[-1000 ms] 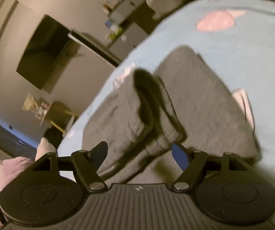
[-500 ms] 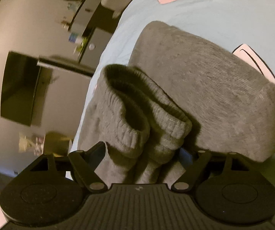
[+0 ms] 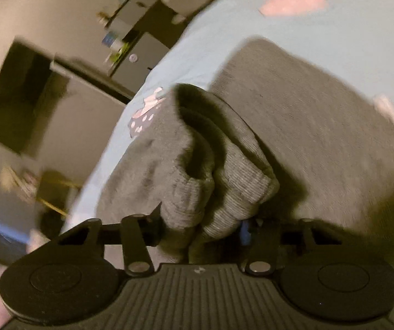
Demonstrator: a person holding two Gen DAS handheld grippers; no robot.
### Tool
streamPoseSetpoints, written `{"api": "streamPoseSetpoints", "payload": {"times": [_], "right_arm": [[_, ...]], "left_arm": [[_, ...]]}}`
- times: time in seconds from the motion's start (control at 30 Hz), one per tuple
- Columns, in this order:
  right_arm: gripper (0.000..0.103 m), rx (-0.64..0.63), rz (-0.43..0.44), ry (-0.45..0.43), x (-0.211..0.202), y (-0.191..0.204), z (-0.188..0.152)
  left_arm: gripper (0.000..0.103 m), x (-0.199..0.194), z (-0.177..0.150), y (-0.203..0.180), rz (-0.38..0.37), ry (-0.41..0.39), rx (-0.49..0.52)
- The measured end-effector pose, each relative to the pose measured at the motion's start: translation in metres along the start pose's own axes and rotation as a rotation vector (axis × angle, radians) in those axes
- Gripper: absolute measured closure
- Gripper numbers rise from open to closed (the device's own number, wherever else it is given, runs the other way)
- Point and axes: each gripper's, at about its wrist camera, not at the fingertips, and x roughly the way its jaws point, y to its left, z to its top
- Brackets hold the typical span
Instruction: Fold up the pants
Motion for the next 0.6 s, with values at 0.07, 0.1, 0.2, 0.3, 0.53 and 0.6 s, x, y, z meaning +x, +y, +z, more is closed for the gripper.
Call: {"api": "streamPoseSetpoints", "payload": {"times": [0.07,0.1,0.2,0.3,0.53,0.6], "right_arm": [[0.061,-0.120,-0.014,-0.070,-0.018,0.026,0.001],[0.061,-0.153,-0.003,-0.110,-0.029,0.037,0.003],[0.061,-0.215,0.040,-0.204,-0.059,0.055,0.010],[0.061,-0.232,0.053,-0.264,-0.082,0.055,0.015],[0.060,-0.125,-0.057,-0.231,-0.069,-0.001,0.024],[0.058,-0.092,-0.134,-0.153,-0.047,-0.026,0.019]], "left_arm": [[0.009,0.000,-0.001,-0.003,0.006,0.001,0.019],[0.009,0.000,-0.002,-0.004,0.007,0.000,0.024],[0.009,-0.002,-0.003,-0.006,0.002,-0.009,0.039],[0.009,-0.002,-0.003,-0.007,-0.003,-0.006,0.053],[0.009,0.001,-0.009,-0.019,-0.068,0.048,0.128],[0.009,0.002,-0.012,-0.025,-0.090,0.067,0.168]]}}
